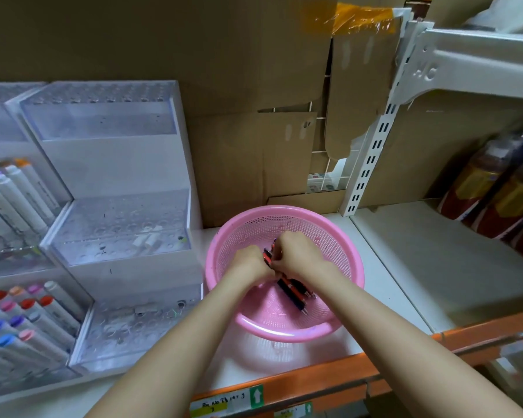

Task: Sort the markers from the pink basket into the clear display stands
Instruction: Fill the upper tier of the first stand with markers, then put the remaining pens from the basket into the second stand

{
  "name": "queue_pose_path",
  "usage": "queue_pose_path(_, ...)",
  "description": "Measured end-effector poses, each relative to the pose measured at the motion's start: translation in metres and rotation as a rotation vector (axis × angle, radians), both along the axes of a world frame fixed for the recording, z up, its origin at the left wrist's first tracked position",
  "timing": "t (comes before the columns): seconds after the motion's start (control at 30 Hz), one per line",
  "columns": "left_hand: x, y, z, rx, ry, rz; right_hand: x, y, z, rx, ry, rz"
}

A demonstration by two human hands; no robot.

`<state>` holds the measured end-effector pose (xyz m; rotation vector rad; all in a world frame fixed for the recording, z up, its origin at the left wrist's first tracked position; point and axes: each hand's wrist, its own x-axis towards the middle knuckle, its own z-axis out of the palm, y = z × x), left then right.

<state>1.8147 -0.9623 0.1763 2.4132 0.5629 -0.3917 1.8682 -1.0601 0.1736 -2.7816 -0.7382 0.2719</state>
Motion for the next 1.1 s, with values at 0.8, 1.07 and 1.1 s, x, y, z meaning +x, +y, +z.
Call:
queue_pose_path(0.8,0.004,0.004,-0.002,-0.007,-0.262,0.093,0.010,0.001,0.010,0.342,0.164,-0.076)
queue_pose_path(1.07,-0.009,0.007,0.017,-0.228,-0.682,0.079,0.001,-0.019,0.034,0.709,0.241,0.013)
queue_pose_path(1.1,-0.013,0.006,0.021,-0.285,-0.712,0.080,-0.001,-0.021,0.039,0.736,0.225,0.020)
